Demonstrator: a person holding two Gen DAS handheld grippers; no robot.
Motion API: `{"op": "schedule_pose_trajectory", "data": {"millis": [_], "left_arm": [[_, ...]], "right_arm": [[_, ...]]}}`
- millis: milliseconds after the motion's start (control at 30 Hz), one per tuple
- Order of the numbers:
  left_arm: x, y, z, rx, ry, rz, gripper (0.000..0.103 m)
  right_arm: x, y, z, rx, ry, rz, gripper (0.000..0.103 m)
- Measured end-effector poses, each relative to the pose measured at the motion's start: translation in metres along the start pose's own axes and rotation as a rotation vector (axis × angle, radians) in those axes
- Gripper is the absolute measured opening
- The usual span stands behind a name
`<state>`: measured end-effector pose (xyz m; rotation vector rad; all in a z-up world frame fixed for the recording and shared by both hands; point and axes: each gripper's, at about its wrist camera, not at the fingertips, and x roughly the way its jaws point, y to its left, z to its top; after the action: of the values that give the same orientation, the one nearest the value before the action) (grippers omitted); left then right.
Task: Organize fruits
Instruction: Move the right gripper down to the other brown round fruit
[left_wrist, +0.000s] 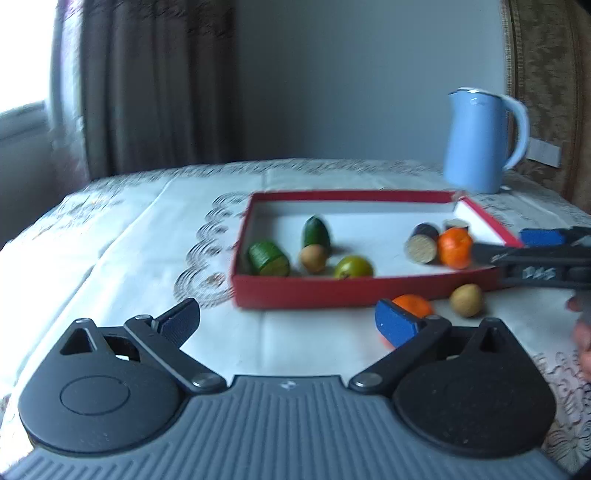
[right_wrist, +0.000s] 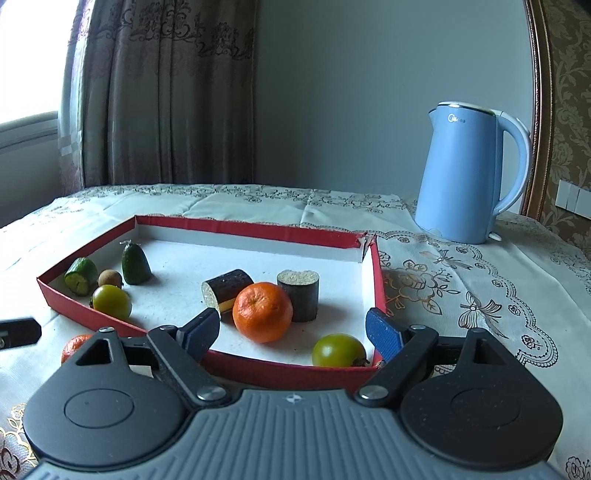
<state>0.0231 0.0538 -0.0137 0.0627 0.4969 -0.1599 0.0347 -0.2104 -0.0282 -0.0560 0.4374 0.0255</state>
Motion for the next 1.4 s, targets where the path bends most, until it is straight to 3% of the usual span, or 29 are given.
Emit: {"op": "schedule_pose_trajectory", "data": {"millis": [267, 367, 500, 933, 1167, 1400], "left_arm": [[0.03, 0.028, -0.002, -0.164, 0.151, 0.02, 0.101], [0.031, 0.034, -0.003, -0.203, 0.144, 0.027, 0.103], [0.035, 0.039, -0.002, -0.24, 0.132, 0.072, 0.103], [0.042, 0.022, -0.003, -0.128, 0.163, 0.116, 0.103], [0.043, 0.022, -0.004, -0.119, 0.166, 0.119, 0.103], [0.044, 0.022, -0.004, -0.117, 0.167, 0.121, 0.103]], "right_arm": [[-0.021, -0.002, -0.006, 0.022, 0.002, 0.054, 0.087], [-0.037, -0.004, -0.011, 0.041, -0.009, 0.086, 0.087], [-0.038, 0.003, -0.018, 0.033, 0.054, 0.132, 0.087], [-0.022, 0.021, -0.02, 0.018, 0.106, 0.145, 0.086], [-0.008, 0.032, -0.017, -0.005, 0.142, 0.173, 0.061], [-0.002, 0.036, -0.016, -0.012, 0.159, 0.173, 0.058]]}}
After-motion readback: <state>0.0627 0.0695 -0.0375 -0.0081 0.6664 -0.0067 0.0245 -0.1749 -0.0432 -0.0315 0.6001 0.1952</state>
